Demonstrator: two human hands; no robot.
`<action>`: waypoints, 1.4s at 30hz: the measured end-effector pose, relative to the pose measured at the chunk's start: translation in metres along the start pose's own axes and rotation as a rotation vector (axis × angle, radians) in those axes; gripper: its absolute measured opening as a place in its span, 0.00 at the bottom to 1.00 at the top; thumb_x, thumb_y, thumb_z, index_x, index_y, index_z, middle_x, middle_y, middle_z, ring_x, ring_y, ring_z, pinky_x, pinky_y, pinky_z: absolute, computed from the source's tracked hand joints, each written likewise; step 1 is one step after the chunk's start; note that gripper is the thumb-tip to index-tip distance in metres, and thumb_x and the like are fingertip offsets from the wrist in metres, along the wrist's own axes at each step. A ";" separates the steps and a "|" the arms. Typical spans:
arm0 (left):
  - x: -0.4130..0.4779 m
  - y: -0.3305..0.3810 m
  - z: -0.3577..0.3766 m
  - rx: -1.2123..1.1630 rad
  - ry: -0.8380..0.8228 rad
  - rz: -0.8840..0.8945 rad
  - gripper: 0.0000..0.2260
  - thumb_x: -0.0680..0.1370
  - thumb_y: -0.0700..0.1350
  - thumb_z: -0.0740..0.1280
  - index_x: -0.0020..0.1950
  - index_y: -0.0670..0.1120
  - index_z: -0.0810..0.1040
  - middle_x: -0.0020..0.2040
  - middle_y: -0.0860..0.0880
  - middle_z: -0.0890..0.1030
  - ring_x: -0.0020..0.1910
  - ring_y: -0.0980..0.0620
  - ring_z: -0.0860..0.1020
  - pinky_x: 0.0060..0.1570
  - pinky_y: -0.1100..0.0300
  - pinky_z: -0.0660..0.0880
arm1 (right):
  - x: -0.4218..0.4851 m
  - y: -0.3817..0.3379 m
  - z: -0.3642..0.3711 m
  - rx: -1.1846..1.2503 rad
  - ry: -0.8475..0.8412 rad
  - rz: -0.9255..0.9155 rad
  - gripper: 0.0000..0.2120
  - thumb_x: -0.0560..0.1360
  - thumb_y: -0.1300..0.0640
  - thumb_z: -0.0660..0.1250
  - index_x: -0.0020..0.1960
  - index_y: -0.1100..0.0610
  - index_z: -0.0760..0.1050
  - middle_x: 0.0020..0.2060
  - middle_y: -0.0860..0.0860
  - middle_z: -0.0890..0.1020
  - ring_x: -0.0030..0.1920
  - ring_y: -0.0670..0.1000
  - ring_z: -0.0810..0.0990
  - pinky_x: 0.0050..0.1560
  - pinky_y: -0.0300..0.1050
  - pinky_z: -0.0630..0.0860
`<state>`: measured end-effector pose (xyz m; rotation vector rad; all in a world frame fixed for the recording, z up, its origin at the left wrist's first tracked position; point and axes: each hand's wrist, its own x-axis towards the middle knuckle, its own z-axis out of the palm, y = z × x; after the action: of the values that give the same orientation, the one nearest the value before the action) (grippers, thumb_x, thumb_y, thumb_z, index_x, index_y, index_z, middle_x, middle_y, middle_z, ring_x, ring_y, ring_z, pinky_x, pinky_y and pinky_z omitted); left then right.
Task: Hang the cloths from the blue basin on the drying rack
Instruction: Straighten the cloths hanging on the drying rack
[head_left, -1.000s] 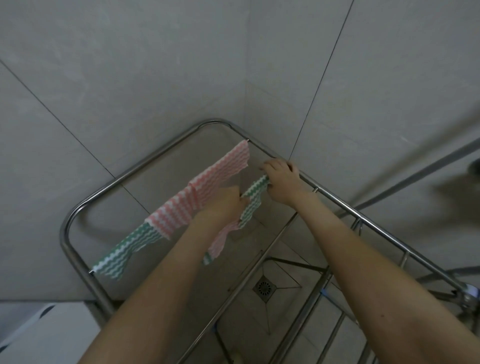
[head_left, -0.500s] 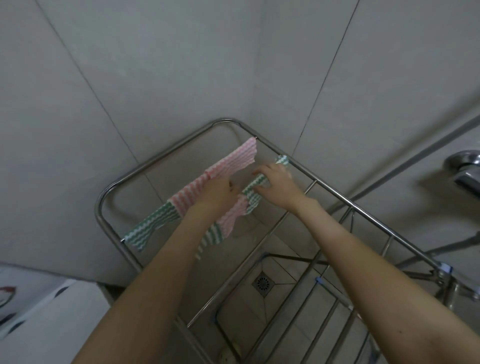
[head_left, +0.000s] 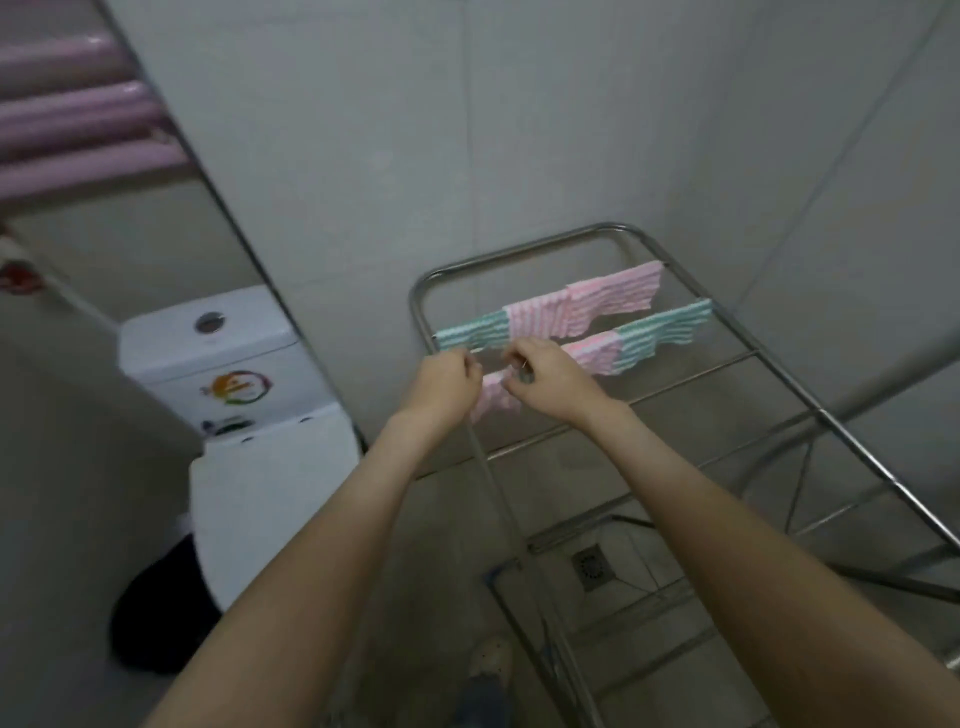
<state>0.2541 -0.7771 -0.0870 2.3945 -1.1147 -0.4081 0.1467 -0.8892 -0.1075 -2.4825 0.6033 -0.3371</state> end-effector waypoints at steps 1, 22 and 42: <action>-0.019 -0.016 -0.008 0.005 0.019 -0.042 0.11 0.80 0.43 0.59 0.54 0.39 0.78 0.54 0.37 0.81 0.55 0.39 0.77 0.49 0.54 0.70 | -0.003 -0.017 0.013 0.013 -0.031 -0.030 0.10 0.71 0.62 0.68 0.52 0.61 0.75 0.43 0.52 0.73 0.49 0.53 0.72 0.49 0.42 0.66; -0.254 -0.339 -0.025 -0.206 0.220 -0.734 0.11 0.81 0.42 0.56 0.53 0.38 0.75 0.48 0.41 0.79 0.47 0.43 0.78 0.44 0.52 0.73 | -0.043 -0.264 0.323 0.030 -0.693 -0.413 0.17 0.77 0.58 0.64 0.65 0.56 0.70 0.56 0.53 0.76 0.58 0.51 0.71 0.58 0.45 0.71; -0.300 -0.515 0.247 -0.277 0.143 -1.059 0.13 0.82 0.46 0.55 0.53 0.40 0.75 0.52 0.41 0.79 0.49 0.45 0.76 0.44 0.56 0.70 | -0.127 -0.107 0.629 -0.071 -1.008 -0.472 0.20 0.77 0.59 0.61 0.69 0.60 0.66 0.64 0.58 0.73 0.65 0.57 0.70 0.60 0.44 0.65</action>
<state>0.2842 -0.3248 -0.5453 2.5006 0.3461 -0.6410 0.2990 -0.4590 -0.5709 -2.4202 -0.3886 0.7524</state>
